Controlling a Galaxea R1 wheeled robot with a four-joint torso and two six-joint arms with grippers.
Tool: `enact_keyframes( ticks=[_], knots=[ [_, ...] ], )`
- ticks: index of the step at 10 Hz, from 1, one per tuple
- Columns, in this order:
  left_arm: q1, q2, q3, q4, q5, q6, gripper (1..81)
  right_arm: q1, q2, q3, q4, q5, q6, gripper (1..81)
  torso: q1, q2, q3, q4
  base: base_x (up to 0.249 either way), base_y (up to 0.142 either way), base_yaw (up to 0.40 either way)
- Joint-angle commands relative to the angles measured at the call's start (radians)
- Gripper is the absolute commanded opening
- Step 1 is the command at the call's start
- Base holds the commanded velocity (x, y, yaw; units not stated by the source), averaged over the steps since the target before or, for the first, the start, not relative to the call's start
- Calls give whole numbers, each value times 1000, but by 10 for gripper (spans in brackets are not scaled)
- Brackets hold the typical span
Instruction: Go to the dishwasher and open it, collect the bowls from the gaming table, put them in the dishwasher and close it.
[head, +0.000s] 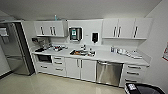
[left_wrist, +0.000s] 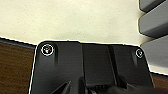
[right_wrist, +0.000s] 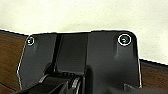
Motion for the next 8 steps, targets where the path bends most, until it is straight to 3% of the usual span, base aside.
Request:
enact_keyframes(
  ticks=[1,8],
  knots=[
    [-63,1,-2,-3,46,2,811,58,5,6,-5,-48,-1,811,0,0,0,0,137,0,0],
    [-63,0,-2,-3,46,3,811,56,5,6,-5,-46,2,811,0,0,0,0,137,0,0]
  ],
)
